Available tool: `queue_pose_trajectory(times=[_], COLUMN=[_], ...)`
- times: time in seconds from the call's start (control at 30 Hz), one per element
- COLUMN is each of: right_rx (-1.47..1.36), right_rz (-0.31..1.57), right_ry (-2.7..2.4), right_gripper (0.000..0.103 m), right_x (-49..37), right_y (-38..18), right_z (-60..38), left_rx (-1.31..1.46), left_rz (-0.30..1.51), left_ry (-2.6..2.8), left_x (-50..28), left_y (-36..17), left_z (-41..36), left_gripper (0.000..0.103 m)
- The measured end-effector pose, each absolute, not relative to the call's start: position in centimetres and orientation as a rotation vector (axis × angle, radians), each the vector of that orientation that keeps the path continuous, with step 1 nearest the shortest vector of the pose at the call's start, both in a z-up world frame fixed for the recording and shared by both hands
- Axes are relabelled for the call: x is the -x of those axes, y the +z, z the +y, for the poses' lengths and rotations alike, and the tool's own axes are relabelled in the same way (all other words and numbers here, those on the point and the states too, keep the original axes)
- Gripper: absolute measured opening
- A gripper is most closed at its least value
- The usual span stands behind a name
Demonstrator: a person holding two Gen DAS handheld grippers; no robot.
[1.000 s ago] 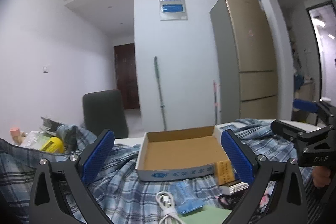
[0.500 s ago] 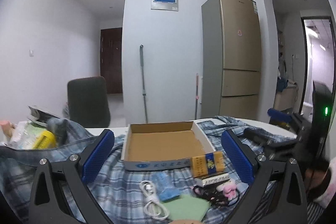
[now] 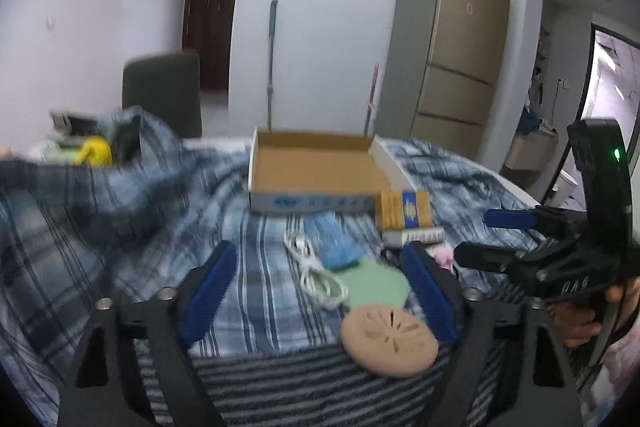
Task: Organize soft objects
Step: 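Lower the right gripper onto the beige round pad and close it, then lift the beige pad with the right gripper while the left gripper grasps the white cable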
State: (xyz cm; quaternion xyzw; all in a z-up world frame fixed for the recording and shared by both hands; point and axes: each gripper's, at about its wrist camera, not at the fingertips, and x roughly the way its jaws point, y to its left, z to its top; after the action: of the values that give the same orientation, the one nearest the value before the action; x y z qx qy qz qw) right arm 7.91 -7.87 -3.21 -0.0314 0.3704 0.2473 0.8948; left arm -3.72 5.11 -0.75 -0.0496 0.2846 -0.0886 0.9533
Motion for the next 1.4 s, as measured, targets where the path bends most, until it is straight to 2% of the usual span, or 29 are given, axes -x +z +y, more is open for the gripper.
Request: queue_pose_trajectory(times=[0.03, 0.17, 0.2, 0.23, 0.3, 0.87, 1.03, 1.4], right_rx=[0.079, 0.079, 0.086, 0.095, 0.088, -0.019, 0.010, 0.155], right_rz=[0.772, 0.849, 0.862, 0.872, 0.893, 1.070, 0.994, 0.742], right_ry=[0.508, 0.547, 0.558, 0.574, 0.611, 0.816, 0.810, 0.675], right_gripper=[0.094, 0.087, 0.087, 0.086, 0.085, 0.084, 0.076, 0.075], right_x=[-7.9, -7.9, -7.8, -7.7, -7.4, -8.2, -7.4, -5.8], right_y=[-3.7, -4.9, -5.0, -5.2, -5.2, -8.7, -7.7, -3.3], right_z=[-7.5, -6.3, -6.0, -5.7, -5.3, -2.4, -2.7, -6.3], left_rx=[0.104, 0.119, 0.125, 0.135, 0.172, 0.124, 0.125, 0.064], left_rz=[0.595, 0.616, 0.622, 0.631, 0.657, 0.702, 0.703, 0.690], left_ry=[-0.177, -0.173, -0.175, -0.174, -0.181, -0.205, -0.208, -0.207], left_x=[3.6, 3.2, 3.2, 3.2, 2.9, 3.2, 3.2, 3.6], left_y=[-1.2, -1.9, -2.0, -2.1, -2.5, -3.4, -3.5, -2.8], left_z=[5.4, 6.9, 7.1, 7.4, 8.0, 7.1, 7.1, 5.8], left_gripper=[0.075, 0.070, 0.061, 0.048, 0.040, 0.040, 0.040, 0.040])
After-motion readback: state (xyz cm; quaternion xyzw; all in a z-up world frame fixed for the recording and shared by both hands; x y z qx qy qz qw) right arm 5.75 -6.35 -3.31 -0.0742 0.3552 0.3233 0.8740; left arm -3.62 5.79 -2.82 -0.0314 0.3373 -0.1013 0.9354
